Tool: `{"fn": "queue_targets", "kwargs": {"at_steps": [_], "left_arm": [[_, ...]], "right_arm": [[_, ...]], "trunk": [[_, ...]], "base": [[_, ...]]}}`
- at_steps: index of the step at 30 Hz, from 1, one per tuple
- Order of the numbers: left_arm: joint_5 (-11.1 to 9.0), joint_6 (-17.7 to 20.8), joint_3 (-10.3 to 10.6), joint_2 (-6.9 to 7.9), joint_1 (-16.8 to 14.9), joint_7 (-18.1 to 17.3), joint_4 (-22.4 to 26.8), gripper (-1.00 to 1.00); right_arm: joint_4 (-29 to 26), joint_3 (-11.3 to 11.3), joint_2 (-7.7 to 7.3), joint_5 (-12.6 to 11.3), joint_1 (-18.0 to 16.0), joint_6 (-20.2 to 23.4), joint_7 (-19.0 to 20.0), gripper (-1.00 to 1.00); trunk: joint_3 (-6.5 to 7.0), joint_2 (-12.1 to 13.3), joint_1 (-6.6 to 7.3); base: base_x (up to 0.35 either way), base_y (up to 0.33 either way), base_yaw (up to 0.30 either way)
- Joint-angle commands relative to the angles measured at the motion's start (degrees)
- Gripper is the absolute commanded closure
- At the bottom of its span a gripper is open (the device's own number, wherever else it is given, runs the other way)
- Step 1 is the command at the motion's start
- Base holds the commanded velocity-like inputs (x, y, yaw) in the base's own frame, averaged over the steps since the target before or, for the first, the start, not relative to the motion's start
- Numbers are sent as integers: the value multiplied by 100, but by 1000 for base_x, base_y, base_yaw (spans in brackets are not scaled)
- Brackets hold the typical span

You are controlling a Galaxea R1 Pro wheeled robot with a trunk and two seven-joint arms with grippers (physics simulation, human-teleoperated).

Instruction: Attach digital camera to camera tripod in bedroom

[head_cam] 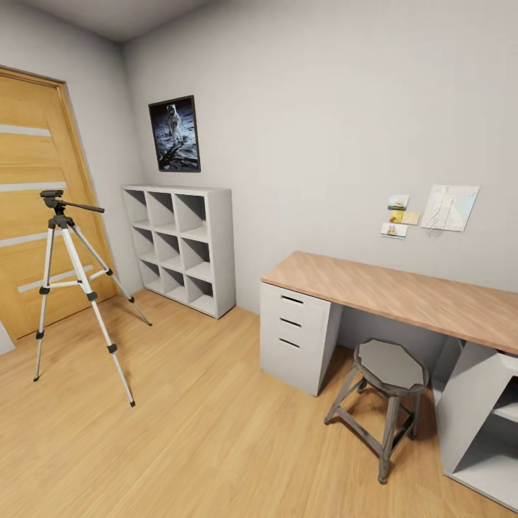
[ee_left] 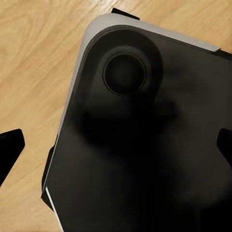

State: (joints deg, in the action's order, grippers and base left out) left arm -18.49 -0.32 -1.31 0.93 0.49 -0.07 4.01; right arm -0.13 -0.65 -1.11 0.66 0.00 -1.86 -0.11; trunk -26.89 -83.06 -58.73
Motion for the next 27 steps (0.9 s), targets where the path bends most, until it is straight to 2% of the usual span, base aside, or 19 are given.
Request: {"fn": "queue_targets", "kwargs": {"at_steps": [1,4,6,7,10,11,12,13,14,15,16,17,18,19,20,21,22,24,27], "left_arm": [[-19,-3,-9,-1,3,-1,16,-100],[-16,11,-8,27,0,7,93,-100],[-17,85,-9,101,-7,7,359,-100],[-18,131,-9,132,-9,7,499,-100],[-21,588,-11,293,-15,4,1267,-100],[-22,1014,-14,382,-25,2,1748,-100],[-22,1265,-14,422,-30,3,1997,-100],[-22,1799,-16,484,-37,8,2503,-100],[-21,2067,-16,507,-39,9,2753,-100],[-16,2578,-17,541,-43,15,3235,-100],[-14,2816,-17,555,-57,19,3462,-100],[-11,3245,-16,580,-119,28,3895,-100],[-10,3436,-17,589,-180,36,4101,-100],[-5,3764,-17,609,-358,62,4461,-100],[-5,3905,-17,617,-475,81,4610,-100],[-10,4154,-19,625,-752,123,4836,-100],[-63,4689,-42,586,-1800,196,5086,-100],[-150,4821,-63,497,-2207,207,5146,-100],[-272,4877,-65,343,-2435,205,5221,-100]], "right_arm": [[-14,-3,-1,4,0,-13,-2,-100],[-65,-1,-7,11,0,27,3,-100],[-188,-17,-25,44,0,86,2,-100],[-276,-28,-42,69,-2,125,2,-100],[-897,-64,-97,248,-58,526,12,-100],[-1330,-69,-109,333,-120,923,26,-100],[-1567,-69,-112,360,-156,1163,33,-100],[-2061,-61,-108,398,-226,1707,47,-100],[-2311,-57,-106,411,-258,1989,49,-100],[-2802,-49,-101,426,-326,2525,51,-100],[-3046,-46,-97,431,-364,2771,53,-100],[-3513,-40,-87,437,-464,3203,60,-100],[-3734,-39,-81,435,-527,3397,66,-100],[-4121,-36,-72,412,-688,3722,91,-100],[-4283,-35,-69,385,-785,3863,115,-100],[-4544,-34,-64,298,-1010,4122,196,-100],[-4887,-32,-66,-233,-1860,4834,680,-100],[-4962,-32,-81,-501,-2239,5104,933,-100],[-5078,-31,-91,-698,-2495,5263,1106,-100]], "trunk": [[-4,-2,0],[-4,-2,0],[-4,-2,0],[-4,-2,0],[-4,-2,0],[-4,-2,0],[-4,-2,0],[-4,-2,0],[-4,-2,0],[-4,-2,0],[-4,-2,0],[-4,-2,0],[-4,-2,0],[-4,-2,0],[-4,-2,0],[-4,-2,0],[-4,-2,0],[-4,-2,0],[-4,-2,0]], "base": [[0,0,0],[0,0,0],[0,0,0],[0,0,0],[0,0,0],[0,0,0],[0,0,0],[0,0,0],[0,0,0],[0,0,0],[0,0,0],[0,0,0],[0,0,0],[0,0,0],[0,0,0],[0,0,0],[0,0,0],[0,0,0],[0,0,0]]}}
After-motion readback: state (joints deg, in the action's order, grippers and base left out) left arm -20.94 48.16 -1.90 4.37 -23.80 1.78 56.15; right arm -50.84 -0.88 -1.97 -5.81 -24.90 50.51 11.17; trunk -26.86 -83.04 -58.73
